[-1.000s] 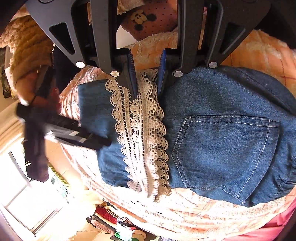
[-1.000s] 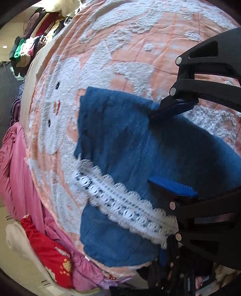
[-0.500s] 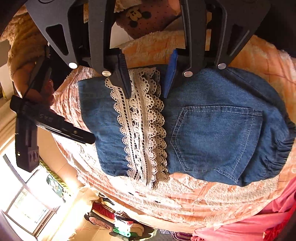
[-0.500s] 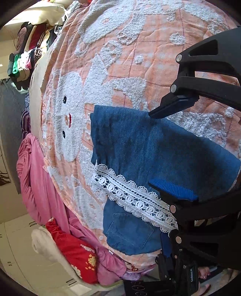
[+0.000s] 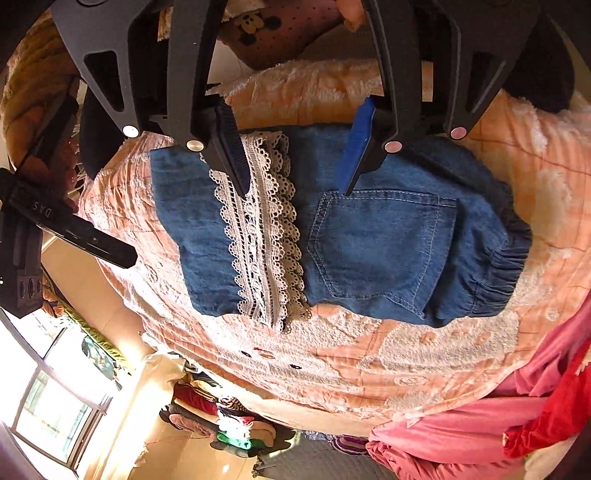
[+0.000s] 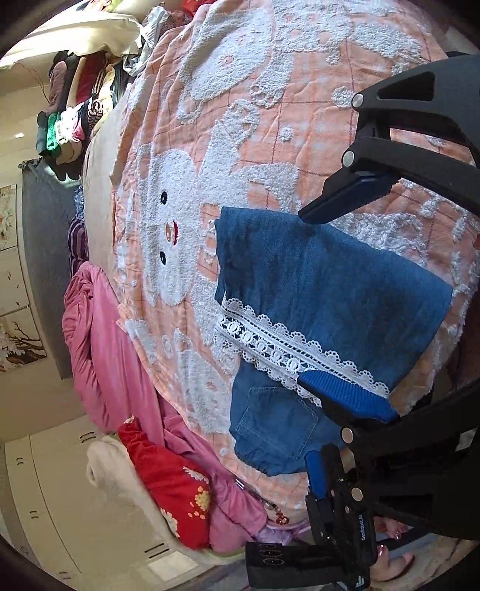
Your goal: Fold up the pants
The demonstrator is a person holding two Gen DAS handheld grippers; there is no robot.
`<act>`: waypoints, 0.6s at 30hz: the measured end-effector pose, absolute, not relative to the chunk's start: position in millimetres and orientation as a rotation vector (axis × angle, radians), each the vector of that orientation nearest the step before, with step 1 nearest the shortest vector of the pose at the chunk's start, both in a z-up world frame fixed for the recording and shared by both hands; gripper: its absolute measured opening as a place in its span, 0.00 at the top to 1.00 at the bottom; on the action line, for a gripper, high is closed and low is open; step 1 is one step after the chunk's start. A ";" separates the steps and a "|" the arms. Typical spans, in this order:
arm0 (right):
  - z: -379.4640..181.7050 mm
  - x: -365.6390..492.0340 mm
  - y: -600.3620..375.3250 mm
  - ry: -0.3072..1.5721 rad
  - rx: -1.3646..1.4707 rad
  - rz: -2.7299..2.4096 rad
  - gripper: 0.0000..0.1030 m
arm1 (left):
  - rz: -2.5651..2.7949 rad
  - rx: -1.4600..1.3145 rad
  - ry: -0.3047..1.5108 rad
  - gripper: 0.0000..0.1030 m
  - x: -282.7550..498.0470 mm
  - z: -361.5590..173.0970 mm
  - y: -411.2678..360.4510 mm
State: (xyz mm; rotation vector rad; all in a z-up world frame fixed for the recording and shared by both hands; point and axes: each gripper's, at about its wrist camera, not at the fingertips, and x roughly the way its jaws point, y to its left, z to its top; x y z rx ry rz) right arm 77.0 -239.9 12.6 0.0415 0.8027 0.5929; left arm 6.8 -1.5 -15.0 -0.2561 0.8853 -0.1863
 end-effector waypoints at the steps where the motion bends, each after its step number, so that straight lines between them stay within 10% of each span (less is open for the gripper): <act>1: 15.3 75.2 -238.4 0.798 0.041 0.602 0.21 | -0.179 -0.254 0.877 0.57 4.7 -12.9 0.5; 18: 54.9 77.6 -153.5 0.731 -0.057 0.757 0.15 | -0.041 -0.243 0.800 0.38 -20.5 9.1 44.5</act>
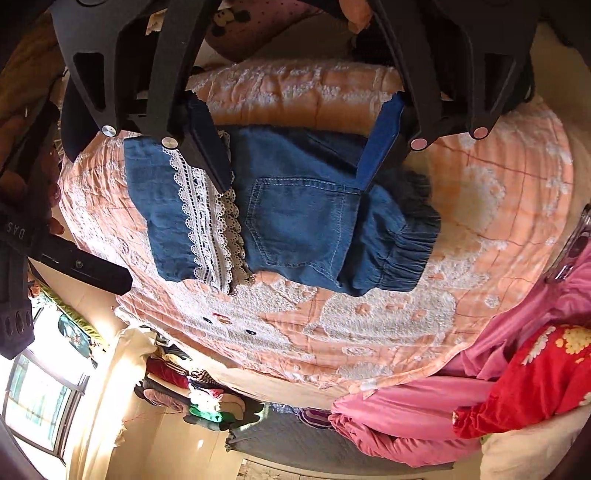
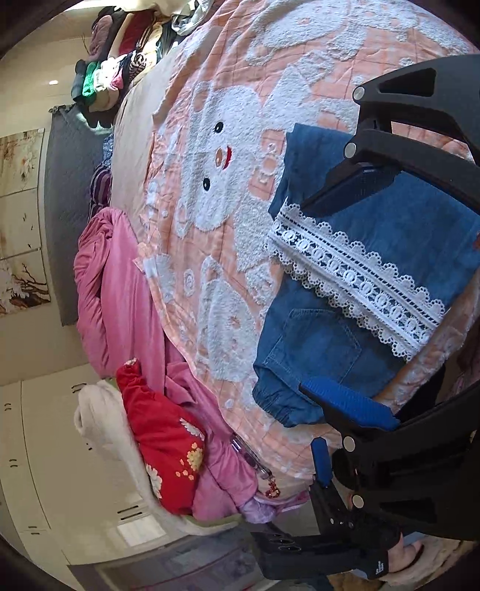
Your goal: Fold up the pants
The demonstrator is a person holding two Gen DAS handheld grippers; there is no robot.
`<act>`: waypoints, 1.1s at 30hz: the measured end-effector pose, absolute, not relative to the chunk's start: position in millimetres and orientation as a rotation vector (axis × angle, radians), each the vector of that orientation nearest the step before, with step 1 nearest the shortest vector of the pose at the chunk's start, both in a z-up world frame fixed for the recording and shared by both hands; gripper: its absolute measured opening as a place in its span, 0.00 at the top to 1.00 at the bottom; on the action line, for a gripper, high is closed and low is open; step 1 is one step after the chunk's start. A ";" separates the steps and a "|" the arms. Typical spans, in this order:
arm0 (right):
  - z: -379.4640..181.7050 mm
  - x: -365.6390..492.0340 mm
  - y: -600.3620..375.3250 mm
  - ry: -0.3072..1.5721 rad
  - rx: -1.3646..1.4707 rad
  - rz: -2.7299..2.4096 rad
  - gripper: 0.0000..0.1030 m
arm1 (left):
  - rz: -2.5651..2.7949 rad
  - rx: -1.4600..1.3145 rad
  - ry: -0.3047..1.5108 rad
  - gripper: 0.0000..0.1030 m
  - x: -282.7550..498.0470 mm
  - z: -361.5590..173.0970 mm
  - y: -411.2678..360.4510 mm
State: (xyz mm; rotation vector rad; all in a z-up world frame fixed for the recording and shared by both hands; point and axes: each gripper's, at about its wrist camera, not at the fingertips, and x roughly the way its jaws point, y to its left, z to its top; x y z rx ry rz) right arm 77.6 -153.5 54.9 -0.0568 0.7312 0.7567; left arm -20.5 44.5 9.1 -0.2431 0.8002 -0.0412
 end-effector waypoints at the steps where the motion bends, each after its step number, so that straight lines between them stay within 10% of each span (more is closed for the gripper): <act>1: 55.2 78.9 -147.4 0.733 -0.064 0.765 0.15 | -0.036 -0.247 0.800 0.37 -21.4 8.6 47.6; 22: 25.9 117.6 -10.1 0.848 -0.289 0.985 0.15 | -0.022 -0.602 0.854 0.34 -29.3 -44.5 130.2; 33: -1.0 142.3 44.0 0.955 -0.400 1.069 0.15 | -0.076 -0.730 0.898 0.63 -2.5 -72.6 124.1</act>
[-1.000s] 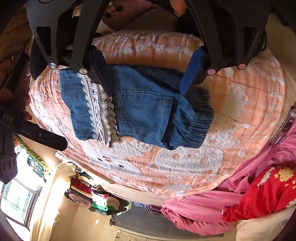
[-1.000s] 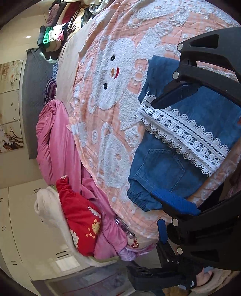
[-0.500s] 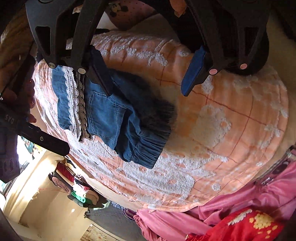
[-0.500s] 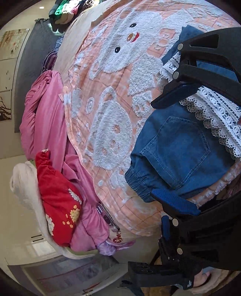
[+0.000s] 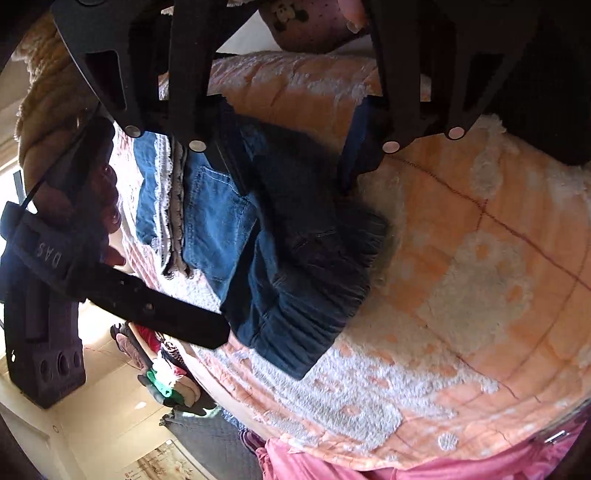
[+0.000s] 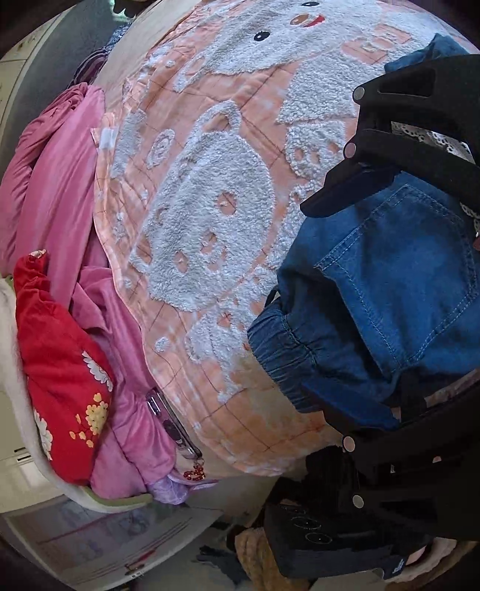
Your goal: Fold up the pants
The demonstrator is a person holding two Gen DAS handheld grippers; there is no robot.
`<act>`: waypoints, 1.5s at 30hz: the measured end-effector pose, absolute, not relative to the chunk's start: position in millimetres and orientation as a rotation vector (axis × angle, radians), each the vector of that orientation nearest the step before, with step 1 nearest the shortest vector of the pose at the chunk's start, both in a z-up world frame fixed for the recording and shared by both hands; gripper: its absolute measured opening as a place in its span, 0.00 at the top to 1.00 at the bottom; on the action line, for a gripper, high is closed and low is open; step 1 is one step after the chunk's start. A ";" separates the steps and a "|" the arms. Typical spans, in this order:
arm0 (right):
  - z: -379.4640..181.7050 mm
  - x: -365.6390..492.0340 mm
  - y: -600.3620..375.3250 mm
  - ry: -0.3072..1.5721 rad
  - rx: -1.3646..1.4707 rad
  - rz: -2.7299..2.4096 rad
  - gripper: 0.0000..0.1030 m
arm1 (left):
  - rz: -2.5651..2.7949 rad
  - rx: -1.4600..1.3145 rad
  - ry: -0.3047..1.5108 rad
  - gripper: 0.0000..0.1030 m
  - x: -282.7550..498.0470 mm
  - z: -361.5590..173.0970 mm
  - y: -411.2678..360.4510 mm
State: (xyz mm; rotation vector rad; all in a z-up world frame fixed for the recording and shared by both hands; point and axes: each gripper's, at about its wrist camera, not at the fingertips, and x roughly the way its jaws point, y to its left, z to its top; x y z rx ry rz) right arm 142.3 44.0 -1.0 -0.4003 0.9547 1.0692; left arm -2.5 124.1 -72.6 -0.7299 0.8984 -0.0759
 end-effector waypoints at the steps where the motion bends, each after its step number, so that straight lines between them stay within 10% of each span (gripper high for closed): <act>1: -3.2 143.6 49.1 0.960 -0.410 1.082 0.15 | -0.078 -0.735 0.901 0.64 -0.8 -74.3 123.8; 15: -48.0 162.4 95.4 1.143 -0.435 1.260 0.17 | -0.114 -0.786 0.899 0.59 6.5 -79.0 130.9; 22: -33.6 156.4 75.3 1.057 -0.359 1.292 0.61 | -0.133 -0.764 0.900 0.60 11.4 -71.3 127.1; 45: 44.7 167.4 -103.4 0.859 -0.136 1.184 0.62 | -0.354 -0.517 0.855 0.68 49.8 13.2 8.1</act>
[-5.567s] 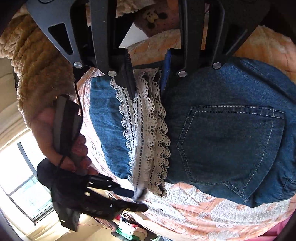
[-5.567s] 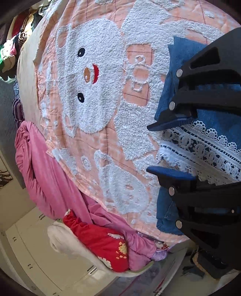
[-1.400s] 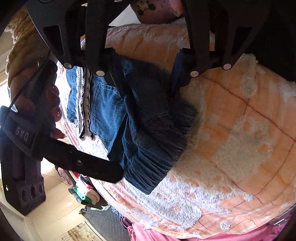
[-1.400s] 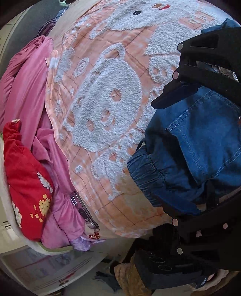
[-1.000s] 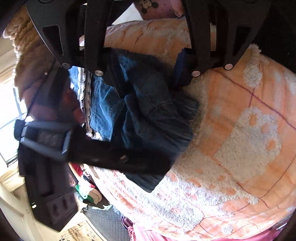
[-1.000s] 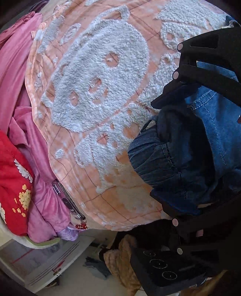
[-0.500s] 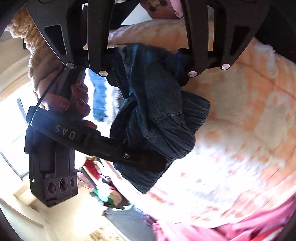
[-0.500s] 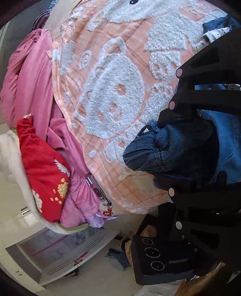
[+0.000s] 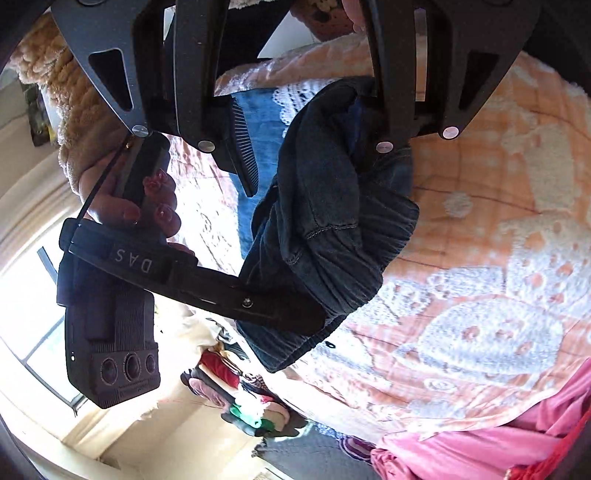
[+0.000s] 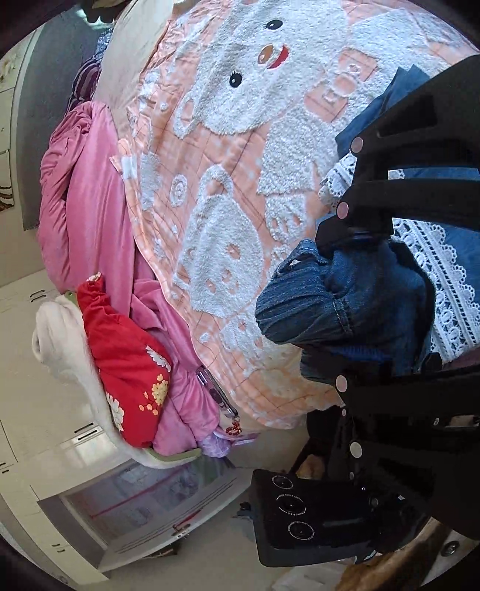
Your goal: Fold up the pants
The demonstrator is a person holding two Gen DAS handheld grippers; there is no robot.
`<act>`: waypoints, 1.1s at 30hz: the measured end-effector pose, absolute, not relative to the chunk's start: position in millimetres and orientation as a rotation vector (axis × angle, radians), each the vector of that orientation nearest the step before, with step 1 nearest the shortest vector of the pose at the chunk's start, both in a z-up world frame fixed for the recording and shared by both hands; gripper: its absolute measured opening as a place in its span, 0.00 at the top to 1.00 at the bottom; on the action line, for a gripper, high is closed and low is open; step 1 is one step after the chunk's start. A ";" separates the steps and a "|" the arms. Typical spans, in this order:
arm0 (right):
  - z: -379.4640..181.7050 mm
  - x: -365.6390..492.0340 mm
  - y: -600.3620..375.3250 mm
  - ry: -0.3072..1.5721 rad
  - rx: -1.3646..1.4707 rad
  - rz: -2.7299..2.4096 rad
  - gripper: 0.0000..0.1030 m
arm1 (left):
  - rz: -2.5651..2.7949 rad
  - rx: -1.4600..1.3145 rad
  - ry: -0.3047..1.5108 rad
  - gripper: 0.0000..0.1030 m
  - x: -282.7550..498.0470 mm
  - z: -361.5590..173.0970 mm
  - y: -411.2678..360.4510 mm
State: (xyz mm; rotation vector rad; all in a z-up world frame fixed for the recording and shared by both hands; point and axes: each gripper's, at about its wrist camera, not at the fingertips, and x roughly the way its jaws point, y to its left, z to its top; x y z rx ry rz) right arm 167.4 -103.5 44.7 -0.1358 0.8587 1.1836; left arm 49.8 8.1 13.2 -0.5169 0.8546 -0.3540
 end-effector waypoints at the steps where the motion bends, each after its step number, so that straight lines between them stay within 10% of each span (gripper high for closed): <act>1: 44.1 166.6 -112.2 0.853 -0.127 1.177 0.58 | -0.360 -0.509 0.855 0.68 49.5 13.7 2.8; 13: 12.6 163.8 -228.3 0.875 0.078 0.890 0.30 | -0.593 -0.420 0.909 0.62 49.2 -5.2 -58.2; 33: -44.4 109.4 -229.3 0.958 -0.124 0.711 0.27 | -0.269 -0.242 0.893 0.52 36.0 5.2 -31.1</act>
